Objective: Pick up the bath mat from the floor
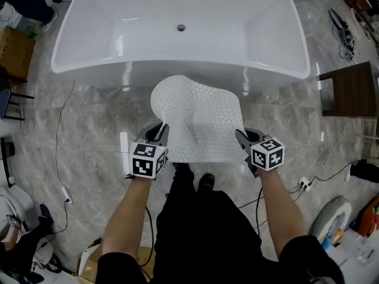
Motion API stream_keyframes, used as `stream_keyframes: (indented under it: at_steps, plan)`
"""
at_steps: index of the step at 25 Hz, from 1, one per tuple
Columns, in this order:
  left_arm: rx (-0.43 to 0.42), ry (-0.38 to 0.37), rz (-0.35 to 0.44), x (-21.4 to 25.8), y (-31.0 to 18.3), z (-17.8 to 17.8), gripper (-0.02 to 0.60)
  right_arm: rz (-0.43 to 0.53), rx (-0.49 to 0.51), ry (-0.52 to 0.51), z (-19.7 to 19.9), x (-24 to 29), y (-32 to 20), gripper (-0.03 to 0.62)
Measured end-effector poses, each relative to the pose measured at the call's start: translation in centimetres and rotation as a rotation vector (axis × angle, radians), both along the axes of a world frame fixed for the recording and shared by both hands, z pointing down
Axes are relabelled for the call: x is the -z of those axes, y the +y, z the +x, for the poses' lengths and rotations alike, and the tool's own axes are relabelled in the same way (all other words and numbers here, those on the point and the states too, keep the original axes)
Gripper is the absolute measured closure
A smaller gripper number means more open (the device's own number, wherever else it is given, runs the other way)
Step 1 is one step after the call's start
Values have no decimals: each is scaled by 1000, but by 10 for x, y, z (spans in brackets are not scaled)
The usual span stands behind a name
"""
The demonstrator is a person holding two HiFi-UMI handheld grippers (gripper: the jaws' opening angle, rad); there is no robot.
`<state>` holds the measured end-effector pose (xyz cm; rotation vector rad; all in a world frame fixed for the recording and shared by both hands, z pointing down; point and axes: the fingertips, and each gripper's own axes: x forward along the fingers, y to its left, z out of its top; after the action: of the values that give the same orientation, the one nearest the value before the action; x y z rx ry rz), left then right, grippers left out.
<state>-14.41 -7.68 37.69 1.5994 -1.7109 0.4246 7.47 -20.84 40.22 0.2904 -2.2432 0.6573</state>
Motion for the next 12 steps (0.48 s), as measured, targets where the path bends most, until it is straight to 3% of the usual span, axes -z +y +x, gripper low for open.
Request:
stream_keyframes:
  at_steps: [12]
  plan:
    - [80,-23,56,74,11,14,532,45,-44,-74,6,71,10,551]
